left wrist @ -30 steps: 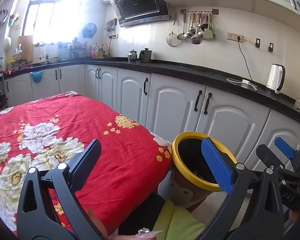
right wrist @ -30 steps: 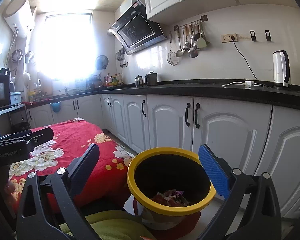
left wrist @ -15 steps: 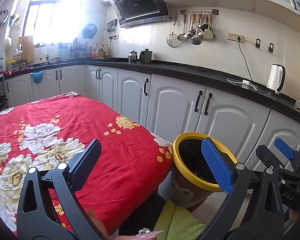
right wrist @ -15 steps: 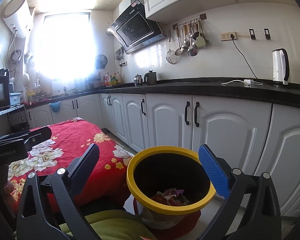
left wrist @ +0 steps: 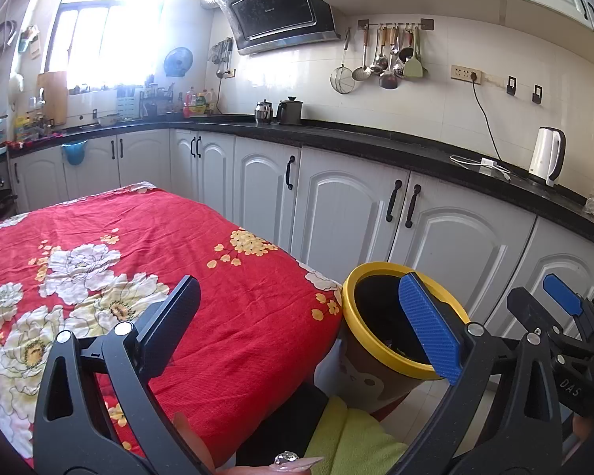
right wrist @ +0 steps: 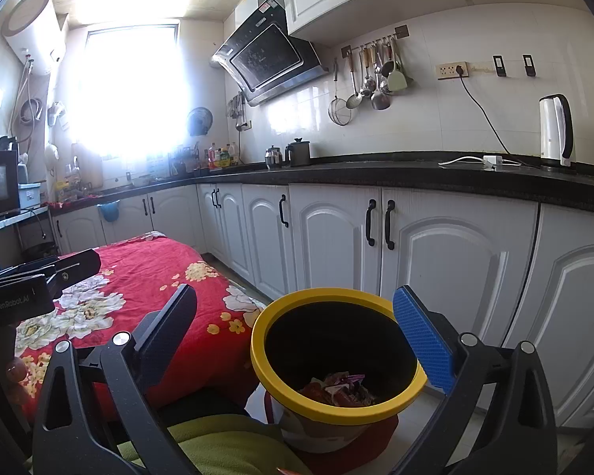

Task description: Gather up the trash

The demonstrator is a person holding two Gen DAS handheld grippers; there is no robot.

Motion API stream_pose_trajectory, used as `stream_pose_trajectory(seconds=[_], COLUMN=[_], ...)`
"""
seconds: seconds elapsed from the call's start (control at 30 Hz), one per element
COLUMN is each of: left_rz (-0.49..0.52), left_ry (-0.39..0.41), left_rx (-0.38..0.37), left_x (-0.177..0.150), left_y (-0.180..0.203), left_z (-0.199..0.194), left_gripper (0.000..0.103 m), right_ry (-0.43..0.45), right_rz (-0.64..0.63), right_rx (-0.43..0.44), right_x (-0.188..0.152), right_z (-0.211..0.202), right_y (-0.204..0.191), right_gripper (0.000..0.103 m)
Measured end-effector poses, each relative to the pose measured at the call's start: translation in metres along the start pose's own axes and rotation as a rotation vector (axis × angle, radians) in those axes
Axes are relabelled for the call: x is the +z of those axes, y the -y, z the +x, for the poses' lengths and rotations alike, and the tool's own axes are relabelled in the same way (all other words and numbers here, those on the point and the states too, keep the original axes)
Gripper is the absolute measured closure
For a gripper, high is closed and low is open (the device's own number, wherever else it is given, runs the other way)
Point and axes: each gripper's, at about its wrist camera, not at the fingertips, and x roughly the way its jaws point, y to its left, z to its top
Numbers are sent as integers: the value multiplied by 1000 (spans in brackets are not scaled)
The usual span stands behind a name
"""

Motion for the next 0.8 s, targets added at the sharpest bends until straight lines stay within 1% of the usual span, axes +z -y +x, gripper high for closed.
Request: stream_pose_trajectory(seconds=[0.47, 0.63, 0.8], left_rz=[2, -2, -15], left_ry=[-9, -33, -64], left_rx=[3, 10, 0], left_x=[0, -3, -6], left_y=[-2, -5, -8], left_z=[1, 6, 11], left_gripper=[11, 11, 11], right_ry=[-11, -16, -26], right_rz=[11, 12, 13], right_rx=[-4, -4, -3], right_x=[-7, -7, -7], right_z=[2, 2, 5], right_y=[2, 1, 2], right_gripper=[6, 6, 6])
